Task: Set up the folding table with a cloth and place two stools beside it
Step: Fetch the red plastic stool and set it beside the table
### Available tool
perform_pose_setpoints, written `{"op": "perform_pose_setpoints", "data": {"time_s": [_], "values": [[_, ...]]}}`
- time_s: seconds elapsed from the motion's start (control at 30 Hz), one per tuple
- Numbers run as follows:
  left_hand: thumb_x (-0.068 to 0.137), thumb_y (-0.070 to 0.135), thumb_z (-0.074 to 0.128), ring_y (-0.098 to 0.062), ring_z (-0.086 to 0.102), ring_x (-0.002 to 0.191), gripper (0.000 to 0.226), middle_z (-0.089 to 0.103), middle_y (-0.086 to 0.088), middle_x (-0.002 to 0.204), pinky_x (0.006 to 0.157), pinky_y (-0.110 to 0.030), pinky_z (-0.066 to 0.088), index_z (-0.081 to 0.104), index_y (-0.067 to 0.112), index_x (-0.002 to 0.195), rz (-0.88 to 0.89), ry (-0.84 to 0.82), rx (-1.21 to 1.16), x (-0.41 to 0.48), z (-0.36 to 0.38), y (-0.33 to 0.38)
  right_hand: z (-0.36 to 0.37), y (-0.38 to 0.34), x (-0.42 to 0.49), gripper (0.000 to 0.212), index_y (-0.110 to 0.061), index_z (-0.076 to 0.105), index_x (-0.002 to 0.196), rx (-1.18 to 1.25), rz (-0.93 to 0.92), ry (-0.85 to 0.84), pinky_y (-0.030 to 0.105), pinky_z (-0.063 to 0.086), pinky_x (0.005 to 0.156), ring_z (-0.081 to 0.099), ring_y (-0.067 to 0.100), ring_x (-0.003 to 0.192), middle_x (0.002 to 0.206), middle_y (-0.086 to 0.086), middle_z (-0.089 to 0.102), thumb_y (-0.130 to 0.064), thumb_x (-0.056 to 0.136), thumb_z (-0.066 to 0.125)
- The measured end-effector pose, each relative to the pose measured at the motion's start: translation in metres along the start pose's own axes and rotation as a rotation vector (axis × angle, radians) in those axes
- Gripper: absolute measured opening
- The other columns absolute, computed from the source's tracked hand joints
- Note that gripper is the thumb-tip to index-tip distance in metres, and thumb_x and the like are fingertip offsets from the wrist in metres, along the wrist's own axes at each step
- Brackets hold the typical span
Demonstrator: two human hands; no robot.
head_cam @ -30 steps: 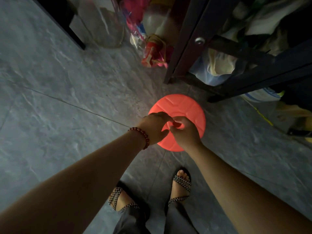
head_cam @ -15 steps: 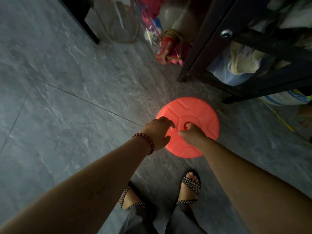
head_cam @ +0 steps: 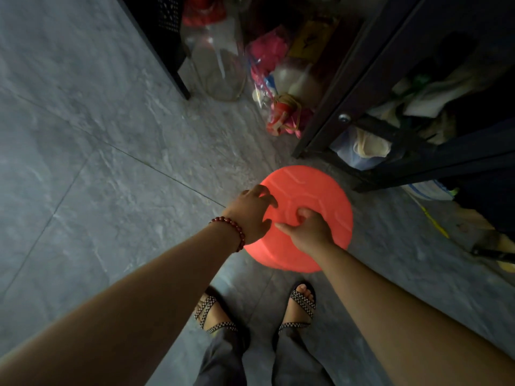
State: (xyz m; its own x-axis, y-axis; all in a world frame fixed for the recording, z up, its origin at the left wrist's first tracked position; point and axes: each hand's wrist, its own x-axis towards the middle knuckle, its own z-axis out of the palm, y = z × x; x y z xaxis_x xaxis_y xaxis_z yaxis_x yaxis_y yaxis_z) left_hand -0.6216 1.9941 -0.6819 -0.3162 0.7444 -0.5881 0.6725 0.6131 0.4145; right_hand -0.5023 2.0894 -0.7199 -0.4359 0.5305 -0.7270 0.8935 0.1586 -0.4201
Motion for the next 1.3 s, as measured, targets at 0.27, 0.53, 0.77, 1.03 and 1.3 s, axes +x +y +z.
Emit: {"op": "perform_pose_setpoints", "data": {"time_s": [0.27, 0.53, 0.77, 1.03, 1.3], "values": [[0.085, 0.029, 0.060, -0.031, 0.041, 0.123, 0.045, 0.030, -0.005, 0.143, 0.103, -0.033, 0.033, 0.051, 0.023, 0.128, -0.101, 0.219, -0.073, -0.076, -0.087, 0.043, -0.071, -0.079, -0.082, 0.040, -0.023, 0.038, 0.066, -0.124, -0.149, -0.011, 0.028, 0.030, 0.066, 0.045, 0.020, 0.077, 0.076, 0.002, 0.048, -0.045, 0.079, 0.069], [0.082, 0.017, 0.064, -0.034, 0.025, 0.135, 0.067, 0.011, -0.010, 0.152, 0.105, -0.039, 0.034, 0.032, 0.023, 0.141, -0.271, 0.435, -0.169, -0.165, -0.177, 0.087, -0.125, -0.155, -0.176, 0.040, -0.022, 0.039, 0.068, -0.036, -0.353, -0.047, 0.027, 0.026, 0.064, 0.038, 0.016, 0.073, 0.066, -0.009, 0.043, -0.038, 0.075, 0.074], [0.080, 0.024, 0.064, -0.033, 0.016, 0.137, 0.075, 0.004, -0.012, 0.153, 0.107, -0.046, 0.034, 0.026, 0.027, 0.144, -0.409, 0.625, -0.274, -0.272, -0.234, 0.116, -0.156, -0.217, -0.278, 0.034, -0.020, 0.042, 0.067, -0.093, -0.621, 0.005, 0.032, 0.030, 0.064, 0.044, 0.018, 0.071, 0.067, -0.012, 0.045, -0.027, 0.075, 0.075], [0.084, 0.030, 0.060, -0.040, 0.026, 0.129, 0.083, -0.001, -0.015, 0.149, 0.102, -0.042, 0.034, 0.007, 0.027, 0.148, -0.661, 0.724, -0.574, -0.365, -0.270, 0.100, -0.154, -0.294, -0.354, 0.044, -0.009, 0.059, 0.117, -0.482, -0.949, -0.068, 0.028, 0.036, 0.093, 0.050, 0.028, 0.119, 0.129, 0.009, 0.053, -0.033, 0.081, 0.067], [0.084, 0.030, 0.058, -0.040, 0.024, 0.130, 0.087, -0.002, -0.016, 0.151, 0.106, -0.043, 0.029, 0.001, 0.026, 0.148, -0.780, 0.824, -0.661, -0.451, -0.261, 0.051, -0.098, -0.345, -0.413, 0.047, -0.006, 0.060, 0.112, -0.648, -1.105, -0.165, 0.026, 0.033, 0.090, 0.051, 0.026, 0.116, 0.125, 0.009, 0.055, -0.034, 0.076, 0.074]]}}
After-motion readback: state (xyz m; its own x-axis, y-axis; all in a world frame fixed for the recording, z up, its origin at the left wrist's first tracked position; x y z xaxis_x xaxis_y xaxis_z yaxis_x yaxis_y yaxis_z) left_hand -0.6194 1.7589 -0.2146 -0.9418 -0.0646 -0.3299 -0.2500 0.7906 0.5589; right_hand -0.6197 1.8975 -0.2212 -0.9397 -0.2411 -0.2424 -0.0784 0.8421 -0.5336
